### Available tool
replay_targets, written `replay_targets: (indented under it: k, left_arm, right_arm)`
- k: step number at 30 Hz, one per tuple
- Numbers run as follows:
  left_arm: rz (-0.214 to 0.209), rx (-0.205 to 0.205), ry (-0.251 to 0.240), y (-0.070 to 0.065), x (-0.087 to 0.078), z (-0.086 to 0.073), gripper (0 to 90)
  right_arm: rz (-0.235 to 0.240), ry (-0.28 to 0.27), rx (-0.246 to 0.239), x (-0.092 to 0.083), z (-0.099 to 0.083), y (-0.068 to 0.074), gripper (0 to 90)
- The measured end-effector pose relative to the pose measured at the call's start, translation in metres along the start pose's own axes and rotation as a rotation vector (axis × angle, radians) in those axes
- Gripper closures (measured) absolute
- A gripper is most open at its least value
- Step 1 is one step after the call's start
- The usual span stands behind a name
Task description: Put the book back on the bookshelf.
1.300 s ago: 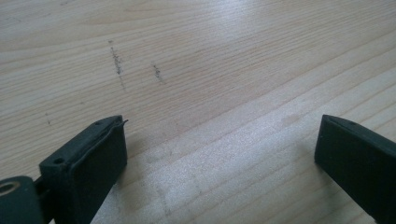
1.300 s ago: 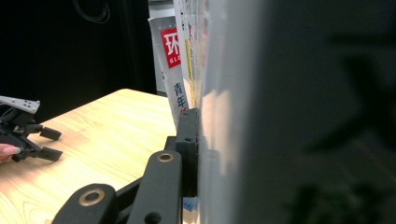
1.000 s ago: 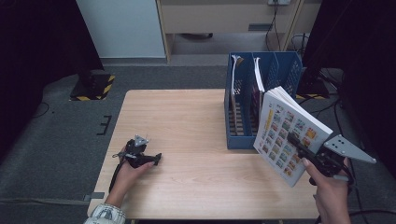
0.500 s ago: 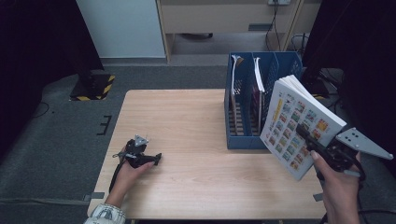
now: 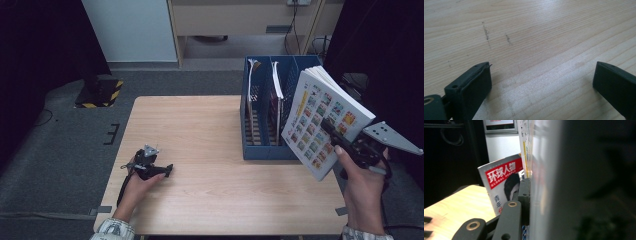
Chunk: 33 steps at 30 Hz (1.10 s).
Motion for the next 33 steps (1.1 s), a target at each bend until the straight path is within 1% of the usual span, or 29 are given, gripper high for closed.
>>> replay_targets:
  k: [5,6,10,13,15,25,27,33]
  left_arm:
    - [0.000,0.000,0.000,0.000,0.000,0.000,1.4]
    - [0.000,0.000,0.000,0.000,0.000,0.000,1.5]
    - [0.000,0.000,0.000,0.000,0.000,0.000,1.4]
    - [0.000,0.000,0.000,0.000,0.000,0.000,1.4]
    - [0.000,0.000,0.000,0.000,0.000,0.000,1.4]
    - [0.000,0.000,0.000,0.000,0.000,0.000,1.4]
    - [0.000,0.000,0.000,0.000,0.000,0.000,1.4]
    - [0.000,0.001,0.001,0.000,0.000,0.000,1.4]
  right_arm:
    - [-0.047,0.012,-0.022,0.012,0.004,-0.003,73.9]
    - [-0.055,0.013,-0.018,0.014,0.004,-0.004,73.9]
    - [-0.069,0.022,-0.012,0.022,0.002,-0.008,73.9]
    - [-0.081,0.029,-0.018,0.025,0.000,-0.010,73.9]
    - [-0.101,0.034,-0.026,0.030,-0.002,-0.013,73.9]
    - [-0.135,0.038,-0.016,0.046,-0.003,-0.022,73.9]
    - [-0.151,0.039,-0.015,0.050,-0.002,-0.025,73.9]
    - [-0.170,0.039,-0.011,0.055,-0.003,-0.030,73.9]
Point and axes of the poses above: each handheld gripper's, and its own axes: x roughly forward along the jaws, z roughly out of its top, y roughly to its left, the point moved 2 cm from there along x, roughly forward along the jaws, and after that the axes turned 9 degrees about y, right-handed, at the moved point
